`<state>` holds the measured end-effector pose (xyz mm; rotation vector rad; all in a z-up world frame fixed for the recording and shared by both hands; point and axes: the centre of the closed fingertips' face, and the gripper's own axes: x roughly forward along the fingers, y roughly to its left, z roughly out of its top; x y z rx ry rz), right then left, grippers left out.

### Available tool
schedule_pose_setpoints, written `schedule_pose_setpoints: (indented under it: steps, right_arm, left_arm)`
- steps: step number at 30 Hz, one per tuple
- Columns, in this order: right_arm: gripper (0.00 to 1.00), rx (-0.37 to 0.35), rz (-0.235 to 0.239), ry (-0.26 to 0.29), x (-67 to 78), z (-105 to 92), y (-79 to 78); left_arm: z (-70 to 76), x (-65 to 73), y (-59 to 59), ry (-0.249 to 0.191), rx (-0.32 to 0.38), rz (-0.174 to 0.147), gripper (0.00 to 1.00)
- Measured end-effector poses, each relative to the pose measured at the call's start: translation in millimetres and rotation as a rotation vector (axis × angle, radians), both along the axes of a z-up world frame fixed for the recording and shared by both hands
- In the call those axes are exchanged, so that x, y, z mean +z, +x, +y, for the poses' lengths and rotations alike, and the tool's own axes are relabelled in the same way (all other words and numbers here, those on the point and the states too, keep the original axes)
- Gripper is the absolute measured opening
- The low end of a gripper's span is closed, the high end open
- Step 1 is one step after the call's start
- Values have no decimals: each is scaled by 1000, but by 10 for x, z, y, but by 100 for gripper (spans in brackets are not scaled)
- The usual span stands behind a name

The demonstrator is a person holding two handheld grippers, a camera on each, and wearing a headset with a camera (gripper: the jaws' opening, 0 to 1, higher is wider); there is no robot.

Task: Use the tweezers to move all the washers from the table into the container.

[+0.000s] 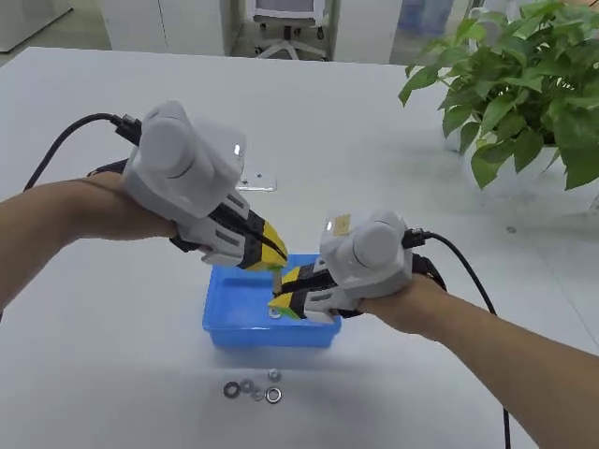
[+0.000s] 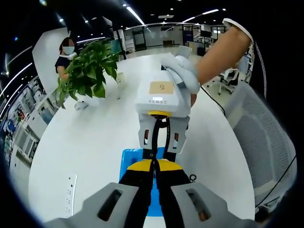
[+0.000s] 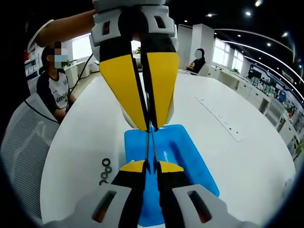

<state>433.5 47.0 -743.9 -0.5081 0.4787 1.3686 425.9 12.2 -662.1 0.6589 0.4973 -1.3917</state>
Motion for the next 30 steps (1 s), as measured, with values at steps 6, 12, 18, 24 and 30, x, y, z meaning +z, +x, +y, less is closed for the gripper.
schedule_pose_setpoints:
  steps: [6, 12, 18, 24, 30]
  right_arm:
    - [10, -1, -34, -1, 102, -19, -61]
    - [10, 3, -55, -1, 166, -17, -156]
    - [10, -3, -57, 13, 152, 7, -271]
    - [10, -1, -48, 13, 96, 28, -399]
    - [10, 0, -36, 10, 24, 29, -490]
  left_arm:
    - [-1, 101, -81, -12, 4, -10, 6]
    - [0, 165, -186, -7, -6, -22, 6]
    - [19, 150, -298, 0, -7, -16, 6]
    - [31, 83, -424, 13, -16, -10, 6]
    - [37, 11, -516, 20, -20, -2, 6]
